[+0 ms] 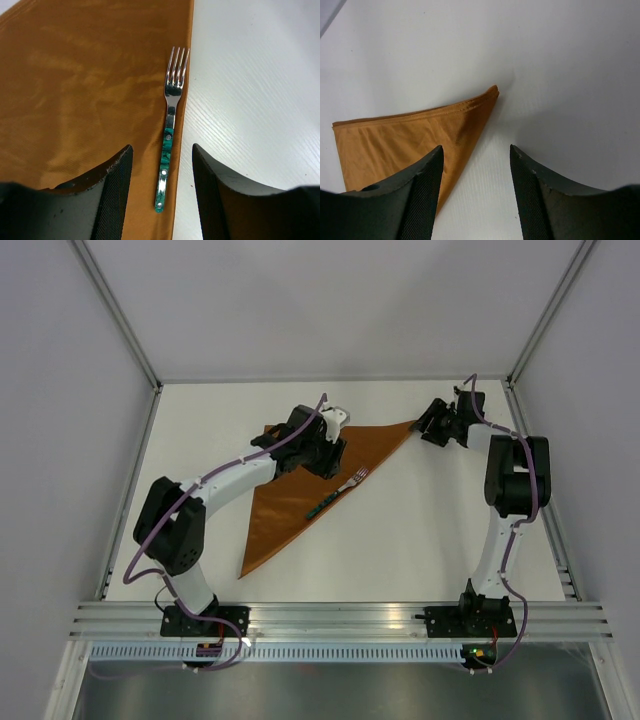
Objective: Fold the napkin, place the utensils inside, and roll it up
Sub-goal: Place the fork on the napkin, then fold the napkin at the center of the board.
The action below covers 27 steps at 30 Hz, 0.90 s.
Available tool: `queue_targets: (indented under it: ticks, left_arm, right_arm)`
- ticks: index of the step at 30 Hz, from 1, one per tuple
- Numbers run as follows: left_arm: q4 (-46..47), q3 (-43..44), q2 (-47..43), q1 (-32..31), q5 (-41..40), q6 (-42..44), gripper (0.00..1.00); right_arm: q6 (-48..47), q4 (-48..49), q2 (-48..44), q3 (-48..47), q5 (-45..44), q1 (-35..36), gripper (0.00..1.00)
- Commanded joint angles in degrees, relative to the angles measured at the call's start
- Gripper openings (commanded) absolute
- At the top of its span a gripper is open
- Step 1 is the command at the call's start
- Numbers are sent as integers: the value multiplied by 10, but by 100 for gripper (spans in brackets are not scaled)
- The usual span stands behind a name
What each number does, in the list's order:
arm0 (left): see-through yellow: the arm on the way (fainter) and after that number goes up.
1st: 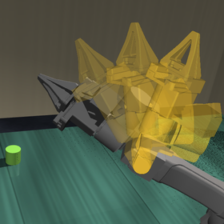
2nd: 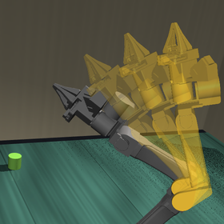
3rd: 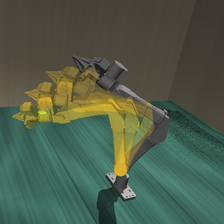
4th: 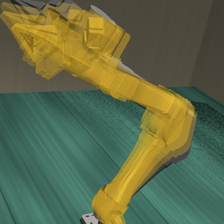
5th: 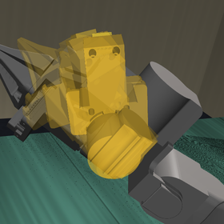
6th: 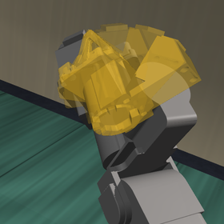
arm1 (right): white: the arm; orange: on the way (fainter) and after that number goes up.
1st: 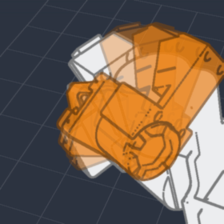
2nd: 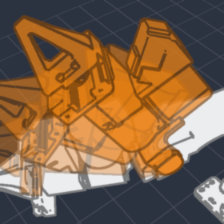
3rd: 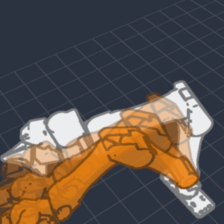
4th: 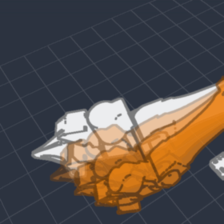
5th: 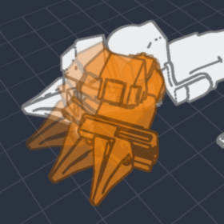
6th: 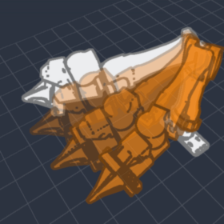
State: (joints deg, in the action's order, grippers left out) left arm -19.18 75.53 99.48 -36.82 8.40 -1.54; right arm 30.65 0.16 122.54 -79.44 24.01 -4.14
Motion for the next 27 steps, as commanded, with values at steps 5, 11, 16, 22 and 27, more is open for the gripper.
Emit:
queue_targets:
  ticks: [5, 11, 16, 22, 27]
  left_arm:
    - [16, -26, -32, 1, -22, -31, 56]
    - [18, -39, -42, 1, -31, -34, 56]
    - [17, -42, -44, 0, -37, -34, 56]
    - [18, -50, -48, 1, -43, -37, 56]
    - [19, -55, -53, 2, -45, -39, 56]
  right_arm:
    - [65, 57, 40, -8, -34, -3, 57]
    - [78, 70, 58, -12, -41, -3, 55]
    - [78, 93, 71, -5, -44, -3, 50]
    - [85, 106, 77, -5, -41, -3, 43]
    - [94, 114, 81, -12, -34, -3, 25]
